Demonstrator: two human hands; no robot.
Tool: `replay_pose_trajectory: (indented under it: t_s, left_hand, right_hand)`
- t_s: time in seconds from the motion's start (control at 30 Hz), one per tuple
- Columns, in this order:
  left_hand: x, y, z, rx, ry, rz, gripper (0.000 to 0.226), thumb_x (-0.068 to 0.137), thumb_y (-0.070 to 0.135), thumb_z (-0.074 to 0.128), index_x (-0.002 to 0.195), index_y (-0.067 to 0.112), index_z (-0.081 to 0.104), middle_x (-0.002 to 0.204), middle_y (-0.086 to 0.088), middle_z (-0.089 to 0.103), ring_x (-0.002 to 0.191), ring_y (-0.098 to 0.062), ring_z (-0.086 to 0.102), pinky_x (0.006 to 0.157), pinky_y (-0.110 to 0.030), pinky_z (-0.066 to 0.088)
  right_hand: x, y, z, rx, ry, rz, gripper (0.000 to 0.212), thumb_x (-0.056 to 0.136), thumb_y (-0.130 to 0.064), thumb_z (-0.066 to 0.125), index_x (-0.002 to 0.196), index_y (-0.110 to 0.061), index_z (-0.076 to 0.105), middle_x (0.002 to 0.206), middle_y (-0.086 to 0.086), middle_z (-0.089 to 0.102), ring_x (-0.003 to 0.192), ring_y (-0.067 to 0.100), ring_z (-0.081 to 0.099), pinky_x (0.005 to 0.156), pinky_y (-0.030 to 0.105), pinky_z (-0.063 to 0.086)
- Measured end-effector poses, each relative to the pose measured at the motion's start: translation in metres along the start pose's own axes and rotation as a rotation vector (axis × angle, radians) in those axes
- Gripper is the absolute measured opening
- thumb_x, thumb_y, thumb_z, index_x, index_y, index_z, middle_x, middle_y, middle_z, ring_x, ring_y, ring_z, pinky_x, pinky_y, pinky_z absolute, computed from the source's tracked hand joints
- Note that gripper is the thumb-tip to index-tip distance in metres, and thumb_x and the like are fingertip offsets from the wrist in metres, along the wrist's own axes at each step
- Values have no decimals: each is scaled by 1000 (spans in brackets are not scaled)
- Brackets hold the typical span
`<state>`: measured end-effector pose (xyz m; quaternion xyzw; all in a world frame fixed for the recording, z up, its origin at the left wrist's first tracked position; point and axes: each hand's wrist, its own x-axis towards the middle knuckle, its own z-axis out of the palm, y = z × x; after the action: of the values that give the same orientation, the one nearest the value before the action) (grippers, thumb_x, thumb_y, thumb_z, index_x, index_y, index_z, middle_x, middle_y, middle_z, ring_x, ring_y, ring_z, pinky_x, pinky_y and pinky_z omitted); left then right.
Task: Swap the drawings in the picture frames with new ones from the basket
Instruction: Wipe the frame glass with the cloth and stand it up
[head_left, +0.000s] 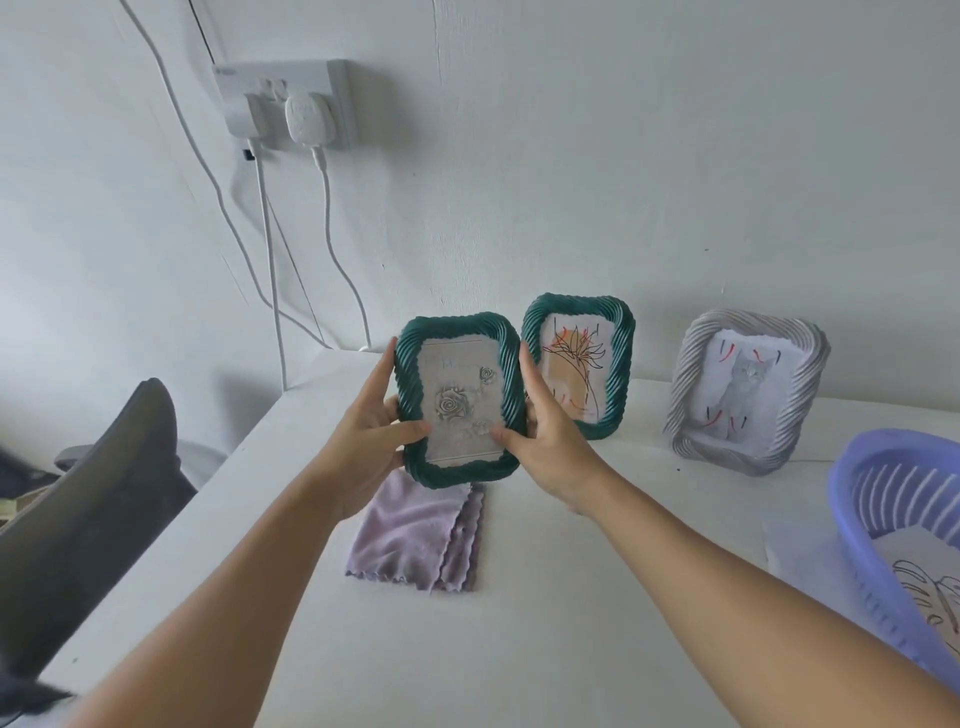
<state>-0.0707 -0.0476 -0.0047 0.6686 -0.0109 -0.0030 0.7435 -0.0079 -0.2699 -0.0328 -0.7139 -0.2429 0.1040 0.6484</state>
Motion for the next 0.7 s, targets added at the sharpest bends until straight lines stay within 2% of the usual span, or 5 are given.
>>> replay_pose_trajectory:
  t_s: [0.2, 0.37, 0.47, 0.6, 0.7]
  left_hand:
    - [28, 2, -35, 49, 58, 8, 98, 95, -16, 51, 150, 61, 27, 131, -17, 64, 121, -31, 65, 88, -51, 59]
    - [56, -2, -54, 90, 88, 14, 97, 97, -15, 50, 150, 62, 25, 130, -21, 63, 123, -37, 62, 96, -63, 53]
    - [74, -6, -61, 121, 109, 12, 97, 97, -14, 50, 153, 60, 21, 130, -19, 64, 122, -37, 62, 97, -63, 53]
    - [88, -16, -68, 173, 132, 16, 97, 100, -10, 51, 153, 62, 13, 128, -7, 68, 120, -29, 65, 98, -54, 55]
    - [88, -26, -70, 242, 148, 31, 98, 102, -4, 53, 150, 67, 6, 129, 2, 69, 117, -21, 68, 96, -42, 58]
  right_hand:
    - [52, 10, 21, -42, -9, 5, 106, 96, -8, 68, 144, -75, 1, 163, -4, 35, 146, 17, 40, 117, 51, 39]
    - [90, 22, 28, -59, 1, 10, 104, 97, -8, 66, 146, -72, 0, 162, -15, 34, 144, 8, 40, 118, 47, 39]
    - [106, 30, 29, -79, 22, 22, 104, 98, -10, 66, 145, -73, -1, 162, -19, 33, 145, 6, 39, 119, 43, 38]
    - [117, 38, 31, -119, 40, 14, 103, 98, -12, 66, 146, -72, -3, 162, -25, 27, 148, 3, 31, 121, 38, 33]
    - [117, 45, 31, -163, 37, 22, 103, 99, -10, 64, 147, -71, -4, 150, -47, 25, 140, -14, 31, 120, 35, 32]
